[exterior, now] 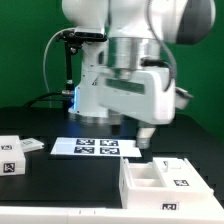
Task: Assemble cabinet
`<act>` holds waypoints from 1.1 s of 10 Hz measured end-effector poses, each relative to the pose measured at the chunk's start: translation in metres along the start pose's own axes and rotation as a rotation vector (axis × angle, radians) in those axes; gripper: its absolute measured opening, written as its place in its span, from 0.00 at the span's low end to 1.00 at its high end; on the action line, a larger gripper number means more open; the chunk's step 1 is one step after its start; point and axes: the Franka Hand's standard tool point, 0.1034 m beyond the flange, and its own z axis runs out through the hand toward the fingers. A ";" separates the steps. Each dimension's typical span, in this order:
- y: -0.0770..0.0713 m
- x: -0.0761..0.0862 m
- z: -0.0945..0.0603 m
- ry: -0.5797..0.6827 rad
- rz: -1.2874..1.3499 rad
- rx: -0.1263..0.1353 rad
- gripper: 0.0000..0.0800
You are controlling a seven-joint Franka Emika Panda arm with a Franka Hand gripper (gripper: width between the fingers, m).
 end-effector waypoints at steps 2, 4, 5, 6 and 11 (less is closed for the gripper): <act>0.029 0.037 -0.004 0.001 -0.214 -0.014 1.00; 0.022 0.038 -0.009 0.032 -0.317 0.017 1.00; 0.022 0.036 -0.008 0.030 -0.323 0.014 1.00; 0.023 0.038 -0.008 0.031 -0.319 0.013 1.00; 0.075 0.088 0.004 -0.070 -0.567 -0.002 1.00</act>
Offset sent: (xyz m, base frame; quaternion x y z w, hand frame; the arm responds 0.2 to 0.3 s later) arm -0.0005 0.0278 0.0134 0.0261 0.0592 -0.1706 0.9832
